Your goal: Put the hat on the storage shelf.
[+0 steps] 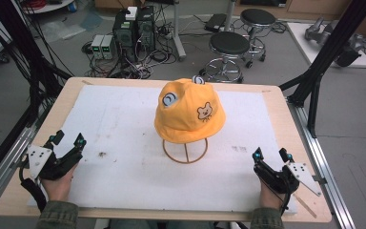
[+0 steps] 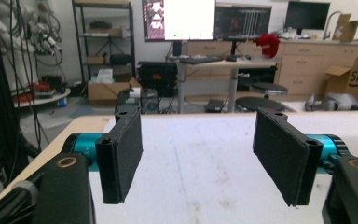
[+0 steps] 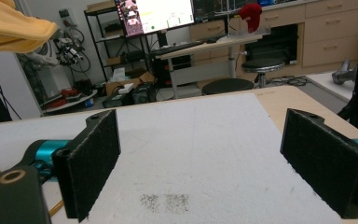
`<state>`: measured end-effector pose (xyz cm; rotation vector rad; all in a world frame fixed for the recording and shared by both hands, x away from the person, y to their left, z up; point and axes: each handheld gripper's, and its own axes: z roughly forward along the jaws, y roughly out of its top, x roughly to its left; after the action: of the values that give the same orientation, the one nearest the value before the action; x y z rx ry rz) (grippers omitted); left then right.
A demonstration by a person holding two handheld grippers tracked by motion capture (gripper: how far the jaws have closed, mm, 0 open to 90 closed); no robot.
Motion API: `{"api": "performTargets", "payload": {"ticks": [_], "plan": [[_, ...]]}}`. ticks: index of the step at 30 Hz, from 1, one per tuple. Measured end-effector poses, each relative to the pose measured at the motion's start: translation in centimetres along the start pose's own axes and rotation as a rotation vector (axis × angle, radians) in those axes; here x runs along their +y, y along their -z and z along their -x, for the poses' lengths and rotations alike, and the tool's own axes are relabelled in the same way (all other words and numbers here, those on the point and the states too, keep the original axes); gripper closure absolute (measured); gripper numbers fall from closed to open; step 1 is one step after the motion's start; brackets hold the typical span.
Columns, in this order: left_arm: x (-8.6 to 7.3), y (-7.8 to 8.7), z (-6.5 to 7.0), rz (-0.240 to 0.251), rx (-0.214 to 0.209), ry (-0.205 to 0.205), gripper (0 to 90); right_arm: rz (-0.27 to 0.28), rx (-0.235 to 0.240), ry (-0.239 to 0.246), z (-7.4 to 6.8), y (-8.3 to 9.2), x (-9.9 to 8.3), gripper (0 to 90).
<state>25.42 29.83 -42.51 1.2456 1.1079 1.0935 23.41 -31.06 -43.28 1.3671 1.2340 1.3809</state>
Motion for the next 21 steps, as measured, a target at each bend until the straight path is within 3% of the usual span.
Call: {"api": "performTargets", "payload": {"ticks": [5, 11, 21], "plan": [[-0.7, 0.5, -0.3, -0.043, -0.004, -0.031, 33.1, -0.001, 0.002, -0.002, 0.0, 0.0, 0.0, 10.8], [-1.1, 1.1, -0.6, -0.052, 0.001, 0.069, 33.1, -0.008, 0.005, -0.015, 0.2, -0.2, 0.0, 10.8], [-1.3, 1.4, -0.5, -0.061, 0.009, 0.077, 33.1, -0.025, 0.014, -0.012, 0.2, -0.4, -0.1, 10.8]]}}
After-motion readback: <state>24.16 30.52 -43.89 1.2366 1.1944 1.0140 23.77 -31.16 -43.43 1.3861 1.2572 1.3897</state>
